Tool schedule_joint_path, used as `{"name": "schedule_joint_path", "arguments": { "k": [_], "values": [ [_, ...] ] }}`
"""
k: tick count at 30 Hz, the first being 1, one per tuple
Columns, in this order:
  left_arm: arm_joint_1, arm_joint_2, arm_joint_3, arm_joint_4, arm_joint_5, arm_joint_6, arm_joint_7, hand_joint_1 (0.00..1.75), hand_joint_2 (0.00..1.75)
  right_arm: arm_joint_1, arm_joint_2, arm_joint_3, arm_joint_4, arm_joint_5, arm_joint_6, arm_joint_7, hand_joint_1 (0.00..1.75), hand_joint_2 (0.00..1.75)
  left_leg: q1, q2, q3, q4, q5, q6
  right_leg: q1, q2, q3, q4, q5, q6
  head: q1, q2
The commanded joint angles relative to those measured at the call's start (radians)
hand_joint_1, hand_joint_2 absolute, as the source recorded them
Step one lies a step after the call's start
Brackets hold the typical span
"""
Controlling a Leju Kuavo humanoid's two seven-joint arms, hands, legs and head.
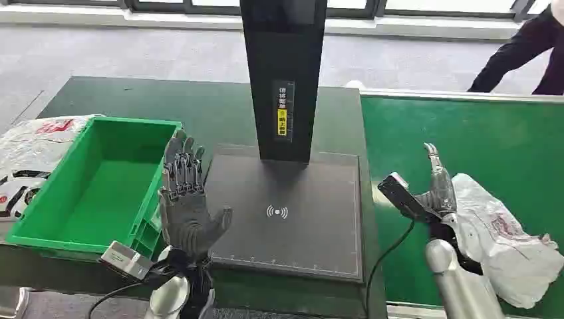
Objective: Moved the parcel from conveyor to table for the left to box.
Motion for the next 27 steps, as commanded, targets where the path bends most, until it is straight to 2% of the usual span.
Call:
{"name": "schedule_joint_path", "arguments": {
  "k": [1, 5, 10, 11, 15, 16, 19, 21, 23, 27],
  "values": [
    [-0.067, -0.015, 0.098, 0.089, -0.002, -0.031, 0.002, 0.0, 1.75, 0.095, -0.229, -0.171, 0.168, 0.034, 0.103, 0.047, 0.0, 1.75, 0.001, -0.009, 0.001, -0.003, 0.002, 0.002, 0.001, -0.011, 0.005, -0.006, 0.001, -0.001, 0.0, 0.0],
    [-0.057, -0.013, 0.107, 0.085, -0.003, -0.042, 0.002, 0.0, 1.75, 0.137, -0.319, -0.233, 0.155, 0.028, 0.213, 0.064, 0.0, 1.75, -0.001, -0.009, 0.001, -0.002, 0.001, 0.002, 0.0, -0.01, 0.005, -0.004, -0.001, -0.002, 0.0, 0.0],
    [-0.057, -0.013, 0.107, 0.085, -0.003, -0.042, 0.002, 0.0, 1.75, 0.137, -0.319, -0.233, 0.155, 0.028, 0.213, 0.064, 0.0, 1.75, -0.002, -0.002, -0.001, -0.002, -0.001, 0.003, -0.002, -0.003, 0.002, -0.003, 0.0, -0.001, 0.0, 0.0],
    [-0.057, -0.013, 0.107, 0.085, -0.003, -0.042, 0.002, 0.0, 1.75, 0.137, -0.319, -0.233, 0.155, 0.028, 0.213, 0.064, 0.0, 1.75, -0.002, 0.0, -0.008, -0.001, -0.002, 0.003, -0.002, -0.002, 0.001, -0.002, -0.001, 0.0, 0.0, 0.0],
    [-0.057, -0.013, 0.107, 0.085, -0.003, -0.042, 0.002, 0.0, 1.75, 0.137, -0.319, -0.233, 0.155, 0.028, 0.213, 0.064, 0.0, 1.75, -0.001, 0.002, -0.008, -0.001, -0.003, 0.004, -0.001, 0.0, 0.0, -0.002, -0.001, 0.001, 0.0, 0.0],
    [-0.064, -0.015, 0.112, 0.097, 0.0, -0.046, 0.002, 0.0, 1.75, 0.169, -0.347, -0.233, 0.146, 0.036, 0.337, 0.134, 0.0, 1.75, -0.001, 0.001, -0.007, -0.002, -0.002, 0.004, -0.001, -0.001, 0.001, -0.004, -0.001, 0.0, 0.0, 0.0],
    [-0.071, -0.013, 0.12, 0.11, 0.008, -0.056, 0.002, 0.0, 1.75, 0.279, -0.384, -0.318, 0.132, -0.001, 0.346, 0.092, 0.0, 1.75, -0.001, -0.004, -0.004, -0.001, -0.002, 0.004, -0.001, -0.005, 0.001, -0.003, -0.002, 0.001, 0.0, 0.0],
    [-0.071, -0.013, 0.12, 0.11, 0.008, -0.056, 0.002, 0.0, 1.75, 0.279, -0.384, -0.318, 0.132, -0.001, 0.346, 0.092, 0.0, 1.75, -0.001, -0.004, 0.003, -0.001, -0.002, 0.004, -0.001, -0.005, 0.004, -0.003, -0.003, 0.001, 0.0, 0.0],
    [-0.071, -0.013, 0.12, 0.11, 0.008, -0.056, 0.002, 0.0, 1.75, 0.279, -0.384, -0.318, 0.132, -0.001, 0.346, 0.092, 0.0, 1.75, -0.002, -0.007, 0.002, -0.001, -0.002, 0.004, -0.001, -0.008, 0.005, -0.003, -0.003, 0.002, 0.0, 0.0],
    [-0.063, -0.014, 0.127, 0.11, 0.006, -0.06, 0.002, 0.0, 1.75, 0.287, -0.36, -0.333, 0.133, 0.017, 0.361, 0.098, 0.0, 1.75, -0.001, 0.001, -0.001, -0.004, -0.003, 0.005, -0.001, -0.001, 0.006, -0.005, -0.001, 0.001, 0.0, 0.0]
  ]
}}
